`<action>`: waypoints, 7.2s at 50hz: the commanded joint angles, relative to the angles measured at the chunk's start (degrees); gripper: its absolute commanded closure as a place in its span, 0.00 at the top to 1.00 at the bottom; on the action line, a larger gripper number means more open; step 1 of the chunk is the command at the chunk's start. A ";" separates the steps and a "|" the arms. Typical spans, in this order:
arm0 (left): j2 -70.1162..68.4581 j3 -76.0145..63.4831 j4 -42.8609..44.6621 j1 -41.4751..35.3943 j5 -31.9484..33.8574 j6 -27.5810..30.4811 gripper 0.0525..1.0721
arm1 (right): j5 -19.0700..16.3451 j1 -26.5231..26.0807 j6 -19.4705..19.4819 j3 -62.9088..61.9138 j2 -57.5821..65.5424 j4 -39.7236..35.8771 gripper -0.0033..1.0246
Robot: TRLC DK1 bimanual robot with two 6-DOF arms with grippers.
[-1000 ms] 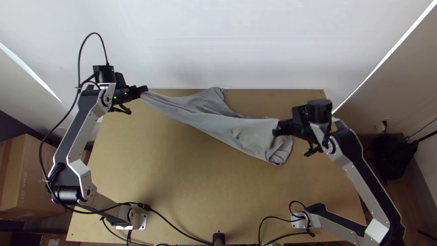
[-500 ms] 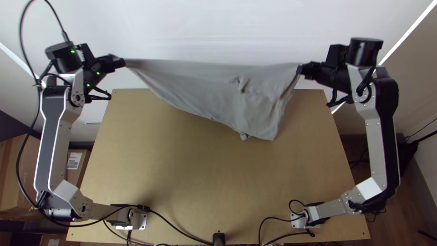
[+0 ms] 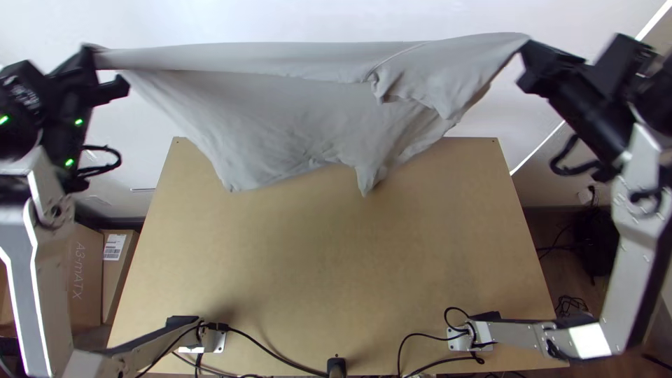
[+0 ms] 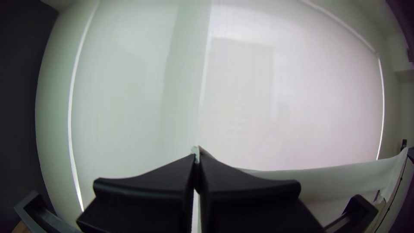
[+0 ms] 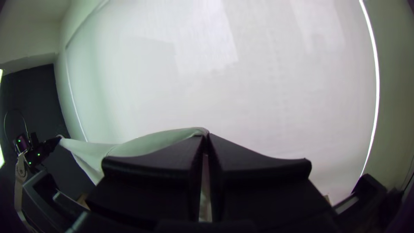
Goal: Fold the t-shirt
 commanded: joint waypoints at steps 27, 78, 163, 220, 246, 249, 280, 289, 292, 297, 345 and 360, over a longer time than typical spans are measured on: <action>-29.64 -11.81 1.02 0.09 -2.92 -0.04 0.02 | 2.08 0.23 7.80 -9.32 -25.72 -0.01 0.02; -7.31 -63.49 15.43 -0.62 11.41 -4.61 0.02 | -1.79 -1.97 9.21 -73.74 -7.17 27.68 0.02; 57.64 5.42 -4.69 0.00 11.41 -8.39 0.02 | -0.99 -8.82 9.21 -17.58 48.73 21.00 0.03; 16.51 -30.97 3.39 0.53 11.23 -3.82 0.95 | -5.48 -12.08 10.62 -43.07 9.09 -2.21 0.96; -4.06 -42.92 0.40 -0.70 16.24 -8.65 0.95 | -7.85 -14.01 7.72 -71.28 -12.80 -15.04 0.84; -5.29 -43.62 0.14 -0.70 16.24 -8.65 0.95 | -8.38 -13.75 7.80 -73.48 -13.32 -15.13 0.80; -7.49 -44.68 -1.71 -0.62 16.15 -9.09 0.95 | -10.05 -11.72 3.94 -87.19 -7.61 -9.59 0.60; -7.14 -44.68 -1.53 -0.70 16.15 -9.44 0.95 | -10.05 -11.55 3.94 -88.42 -5.76 -7.39 0.60; -6.96 -44.68 -1.44 -0.70 16.15 -9.44 0.95 | -10.05 -11.55 3.85 -88.77 -4.97 -6.16 0.60; -6.79 -44.68 -1.35 -0.70 16.15 -9.44 0.95 | -10.05 -11.55 3.85 -88.86 -3.04 -4.58 0.60; -3.27 -59.00 -23.94 0.09 19.23 14.38 0.95 | -8.82 -10.49 4.46 -91.41 -6.91 2.80 0.03; -2.30 -67.79 -30.89 -2.11 18.97 24.40 0.95 | -8.82 -10.14 4.82 -90.97 -8.31 2.63 0.03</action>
